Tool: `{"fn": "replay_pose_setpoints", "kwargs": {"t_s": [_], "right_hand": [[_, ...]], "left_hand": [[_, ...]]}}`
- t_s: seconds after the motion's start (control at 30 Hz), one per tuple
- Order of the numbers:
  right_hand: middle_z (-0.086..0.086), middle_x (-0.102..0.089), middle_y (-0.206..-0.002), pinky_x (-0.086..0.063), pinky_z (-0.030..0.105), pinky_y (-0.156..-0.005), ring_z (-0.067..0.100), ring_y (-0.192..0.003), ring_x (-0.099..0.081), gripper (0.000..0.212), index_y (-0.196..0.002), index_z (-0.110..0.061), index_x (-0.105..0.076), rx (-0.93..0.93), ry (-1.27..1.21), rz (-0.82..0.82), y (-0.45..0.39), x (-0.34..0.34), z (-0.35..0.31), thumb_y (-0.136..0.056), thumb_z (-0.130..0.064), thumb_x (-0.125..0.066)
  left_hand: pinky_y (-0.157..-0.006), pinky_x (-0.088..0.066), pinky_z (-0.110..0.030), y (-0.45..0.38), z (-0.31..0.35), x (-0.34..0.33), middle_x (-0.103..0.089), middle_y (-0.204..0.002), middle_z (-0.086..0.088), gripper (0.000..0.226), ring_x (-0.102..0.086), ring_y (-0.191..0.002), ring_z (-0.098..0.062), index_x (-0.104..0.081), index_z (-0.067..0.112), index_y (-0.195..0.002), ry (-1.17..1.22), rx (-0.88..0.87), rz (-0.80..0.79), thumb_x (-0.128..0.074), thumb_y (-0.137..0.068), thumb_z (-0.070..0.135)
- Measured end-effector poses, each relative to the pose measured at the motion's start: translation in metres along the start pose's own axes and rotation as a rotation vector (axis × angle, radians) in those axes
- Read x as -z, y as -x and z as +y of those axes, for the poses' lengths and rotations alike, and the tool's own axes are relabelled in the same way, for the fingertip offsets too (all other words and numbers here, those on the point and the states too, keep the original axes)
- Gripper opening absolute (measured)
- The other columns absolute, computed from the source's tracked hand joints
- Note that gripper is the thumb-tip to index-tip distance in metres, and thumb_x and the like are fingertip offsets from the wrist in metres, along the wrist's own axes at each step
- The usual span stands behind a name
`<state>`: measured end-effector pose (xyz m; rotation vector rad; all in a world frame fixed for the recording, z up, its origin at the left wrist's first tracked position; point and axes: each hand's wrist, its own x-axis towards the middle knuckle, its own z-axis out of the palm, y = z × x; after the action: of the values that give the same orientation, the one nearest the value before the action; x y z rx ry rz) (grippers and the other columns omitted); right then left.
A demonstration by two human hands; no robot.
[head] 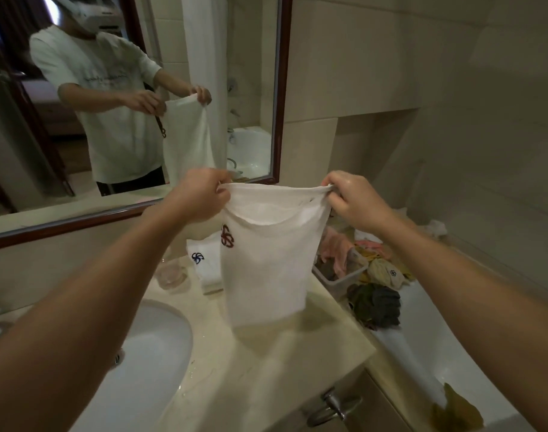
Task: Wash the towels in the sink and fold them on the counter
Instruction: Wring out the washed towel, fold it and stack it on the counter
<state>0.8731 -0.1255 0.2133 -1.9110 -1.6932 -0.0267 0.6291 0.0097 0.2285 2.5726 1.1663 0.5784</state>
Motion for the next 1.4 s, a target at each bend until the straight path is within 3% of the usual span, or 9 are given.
{"fn": "replay_pose_setpoints", "kwargs": {"t_s": [0.13, 0.33, 0.47, 0.57, 0.67, 0.87, 1.07, 1.23, 1.4], "right_hand": [[-0.007, -0.056, -0.085, -0.041, 0.020, -0.059, 0.006, -0.071, -0.056, 0.013, -0.097, -0.019, -0.054, -0.037, -0.035, -0.019, -0.011, -0.018, -0.003, -0.101, -0.010, -0.046], [0.005, -0.059, -0.094, -0.059, 0.032, -0.070, 0.023, -0.084, -0.064, 0.024, -0.095, -0.022, -0.054, -0.223, -0.276, -0.117, -0.035, -0.029, -0.008, -0.103, -0.006, -0.037], [-0.001, -0.060, -0.102, -0.048, 0.030, -0.078, 0.017, -0.094, -0.055, 0.039, -0.098, -0.029, -0.064, -0.262, -0.393, -0.176, -0.041, -0.040, -0.009, -0.102, -0.005, -0.034], [-0.006, -0.060, -0.107, -0.048, 0.027, -0.082, 0.009, -0.098, -0.056, 0.028, -0.110, -0.027, -0.063, -0.255, -0.389, -0.302, -0.041, -0.046, -0.018, -0.103, -0.014, -0.040], [-0.006, -0.055, -0.116, -0.051, 0.027, -0.088, 0.011, -0.102, -0.056, 0.030, -0.129, -0.022, -0.053, -0.123, -0.043, -0.417, -0.039, -0.046, -0.015, -0.099, -0.028, -0.056], [-0.011, -0.051, -0.086, -0.035, 0.020, -0.071, 0.004, -0.077, -0.048, 0.013, -0.097, -0.021, -0.056, -0.014, 0.140, -0.196, -0.040, -0.050, -0.006, -0.102, -0.032, -0.052], [0.002, -0.062, -0.104, -0.040, 0.033, -0.083, 0.024, -0.102, -0.055, 0.030, -0.112, -0.014, -0.065, 0.034, 0.346, 0.032, -0.050, -0.049, -0.009, -0.104, -0.036, -0.047], [0.005, -0.059, -0.123, -0.038, 0.026, -0.099, 0.015, -0.117, -0.051, 0.040, -0.112, -0.005, -0.067, 0.076, -0.009, -0.007, 0.026, -0.069, -0.004, -0.103, -0.035, -0.043], [-0.009, -0.065, -0.088, -0.046, 0.020, -0.068, 0.005, -0.083, -0.062, 0.018, -0.100, -0.020, -0.067, -0.175, -0.340, -0.250, 0.112, -0.115, 0.012, -0.100, -0.033, -0.055]], "left_hand": [[-0.054, -0.050, -0.026, 0.003, -0.021, -0.006, -0.067, -0.064, -0.006, 0.018, -0.064, -0.047, -0.009, -0.061, 0.007, -0.090, 0.241, 0.119, -0.064, -0.044, -0.095, 0.004], [-0.063, -0.045, -0.029, -0.007, -0.057, -0.026, -0.062, -0.076, -0.001, 0.009, -0.057, -0.066, -0.012, -0.063, 0.016, -0.093, 0.634, 0.107, -0.106, -0.055, -0.090, 0.016], [-0.082, -0.047, -0.030, -0.006, -0.071, -0.032, -0.057, -0.110, 0.008, 0.063, -0.057, -0.096, -0.015, -0.054, 0.024, -0.125, 0.157, -0.127, -0.174, -0.082, -0.071, 0.040], [-0.080, -0.047, -0.034, -0.009, -0.072, -0.038, -0.059, -0.108, -0.001, 0.043, -0.057, -0.096, -0.023, -0.062, 0.019, -0.121, -0.157, -0.218, -0.042, -0.077, -0.082, 0.033], [-0.068, -0.045, -0.025, -0.017, -0.078, -0.026, -0.068, -0.090, 0.002, 0.030, -0.062, -0.081, -0.012, -0.072, 0.017, -0.110, -0.025, -0.211, -0.096, -0.076, -0.084, 0.031], [-0.050, -0.040, -0.009, -0.026, -0.080, -0.005, -0.051, -0.062, 0.021, 0.024, -0.056, -0.051, 0.001, -0.073, 0.009, -0.109, 0.099, -0.308, -0.064, -0.065, -0.093, 0.024], [-0.074, -0.033, -0.031, -0.028, -0.083, -0.015, -0.068, -0.102, -0.006, 0.022, -0.056, -0.097, -0.027, -0.069, 0.013, -0.109, -0.153, -0.274, 0.258, -0.060, -0.096, 0.028], [-0.064, -0.046, -0.022, 0.039, -0.093, -0.036, -0.068, -0.078, 0.011, 0.008, -0.063, -0.069, -0.008, -0.067, 0.034, -0.088, 0.473, -0.233, -0.053, -0.061, -0.093, 0.037], [-0.069, -0.050, -0.031, 0.110, -0.115, -0.112, -0.068, -0.080, 0.006, 0.029, -0.065, -0.073, -0.014, -0.067, 0.030, -0.097, 0.490, -0.227, -0.273, -0.049, -0.094, 0.053]]}}
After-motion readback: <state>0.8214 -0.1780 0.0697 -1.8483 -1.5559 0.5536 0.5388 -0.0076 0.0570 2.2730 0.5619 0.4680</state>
